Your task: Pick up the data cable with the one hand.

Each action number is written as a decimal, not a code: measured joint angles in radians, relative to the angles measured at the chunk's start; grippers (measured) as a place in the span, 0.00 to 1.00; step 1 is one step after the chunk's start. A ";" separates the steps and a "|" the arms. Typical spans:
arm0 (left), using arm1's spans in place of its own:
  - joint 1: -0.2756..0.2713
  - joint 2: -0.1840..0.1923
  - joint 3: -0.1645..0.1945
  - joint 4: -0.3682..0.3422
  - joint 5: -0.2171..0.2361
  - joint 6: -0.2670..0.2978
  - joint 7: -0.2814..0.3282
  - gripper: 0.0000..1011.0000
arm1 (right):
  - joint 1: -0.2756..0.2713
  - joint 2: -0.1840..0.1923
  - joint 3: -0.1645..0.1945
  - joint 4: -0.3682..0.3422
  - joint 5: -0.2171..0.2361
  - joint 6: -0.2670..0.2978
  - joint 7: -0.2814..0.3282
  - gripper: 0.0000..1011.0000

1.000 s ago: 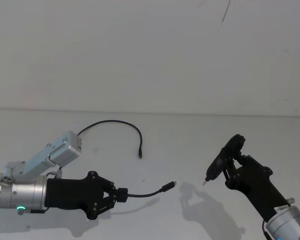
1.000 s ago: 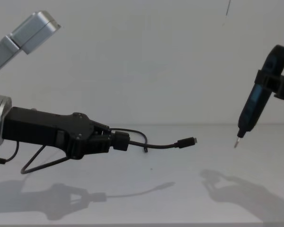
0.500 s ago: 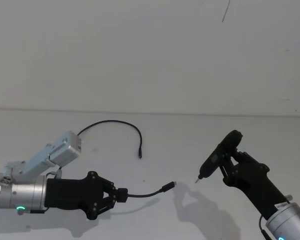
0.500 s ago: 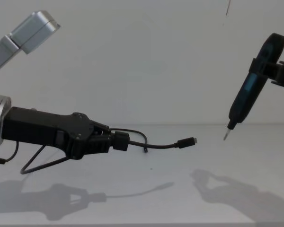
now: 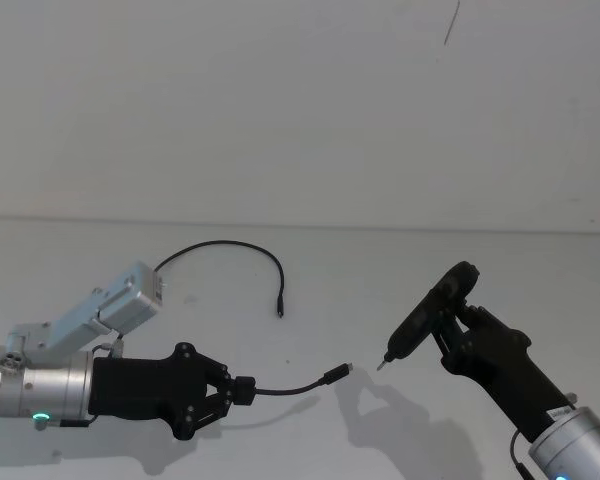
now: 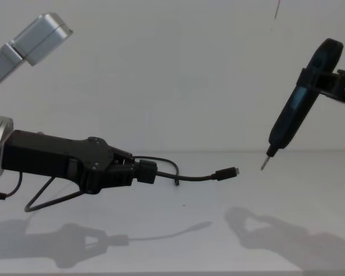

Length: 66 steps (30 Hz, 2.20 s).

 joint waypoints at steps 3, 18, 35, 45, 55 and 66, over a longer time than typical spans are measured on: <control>0.000 0.000 0.000 0.000 0.000 0.000 0.000 0.04 | 0.000 0.000 -0.002 0.003 0.014 0.002 0.005 0.27; 0.000 0.000 0.000 0.000 0.000 0.000 0.000 0.04 | 0.002 -0.001 -0.010 0.022 0.046 -0.011 0.019 0.27; 0.000 0.000 0.000 0.000 0.000 0.000 0.000 0.04 | 0.010 0.002 -0.019 0.053 0.059 -0.037 0.020 0.27; 0.000 0.000 0.000 0.000 0.000 0.000 0.000 0.04 | 0.021 0.002 -0.025 0.074 0.082 -0.038 0.019 0.27; 0.000 0.000 0.000 0.000 0.000 0.000 0.000 0.04 | 0.032 0.005 -0.030 0.088 0.101 -0.037 0.025 0.27; 0.000 0.000 0.000 0.000 0.000 0.000 0.000 0.04 | 0.044 0.011 -0.037 0.098 0.115 -0.038 0.031 0.27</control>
